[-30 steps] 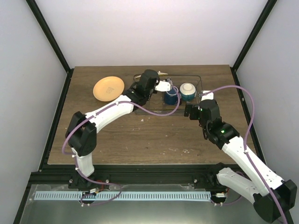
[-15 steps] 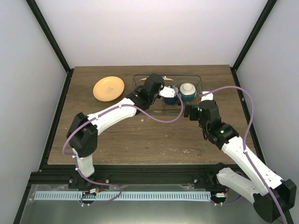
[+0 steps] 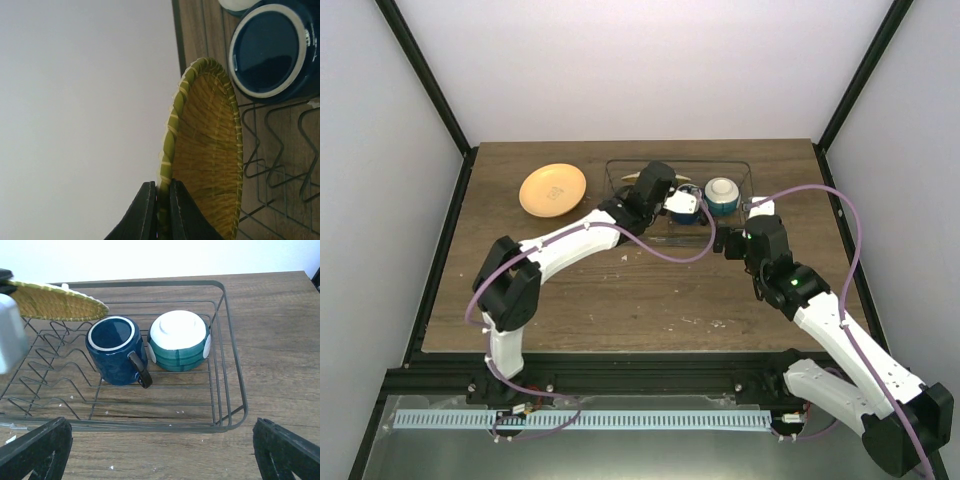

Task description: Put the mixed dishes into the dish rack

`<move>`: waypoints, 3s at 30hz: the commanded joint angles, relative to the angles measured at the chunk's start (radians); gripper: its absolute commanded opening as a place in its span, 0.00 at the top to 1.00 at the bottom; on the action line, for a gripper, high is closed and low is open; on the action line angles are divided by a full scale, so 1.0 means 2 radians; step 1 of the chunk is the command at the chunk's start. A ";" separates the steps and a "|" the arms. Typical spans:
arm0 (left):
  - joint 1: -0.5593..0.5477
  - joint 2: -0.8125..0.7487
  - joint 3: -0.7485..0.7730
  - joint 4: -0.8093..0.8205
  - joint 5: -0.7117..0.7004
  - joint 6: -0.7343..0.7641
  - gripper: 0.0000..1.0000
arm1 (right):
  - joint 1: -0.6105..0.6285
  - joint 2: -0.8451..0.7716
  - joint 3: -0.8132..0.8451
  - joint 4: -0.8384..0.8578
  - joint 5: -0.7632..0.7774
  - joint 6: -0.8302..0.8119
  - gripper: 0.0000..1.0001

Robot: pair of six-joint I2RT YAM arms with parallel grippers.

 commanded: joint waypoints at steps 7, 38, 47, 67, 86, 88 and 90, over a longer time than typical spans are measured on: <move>0.003 0.041 0.046 0.008 -0.006 -0.010 1.00 | -0.006 -0.003 -0.007 0.012 -0.007 -0.007 0.00; 0.009 -0.045 0.016 0.021 -0.054 -0.082 0.55 | -0.008 0.004 -0.019 0.033 -0.037 -0.017 0.00; 0.106 -0.088 0.135 -0.166 -0.131 -0.437 0.42 | -0.008 0.004 -0.021 0.049 -0.106 -0.031 0.00; 0.407 0.113 0.188 -0.415 0.128 -0.750 0.51 | -0.008 -0.016 -0.023 0.026 -0.112 -0.030 0.00; 0.435 0.192 0.200 -0.402 0.154 -0.753 0.50 | -0.008 0.004 -0.023 0.028 -0.115 -0.030 0.00; 0.435 0.199 0.201 -0.399 0.169 -0.750 0.50 | -0.008 0.006 -0.023 0.028 -0.115 -0.030 0.00; 0.435 0.206 0.203 -0.398 0.185 -0.749 0.51 | -0.008 0.007 -0.023 0.028 -0.115 -0.030 0.00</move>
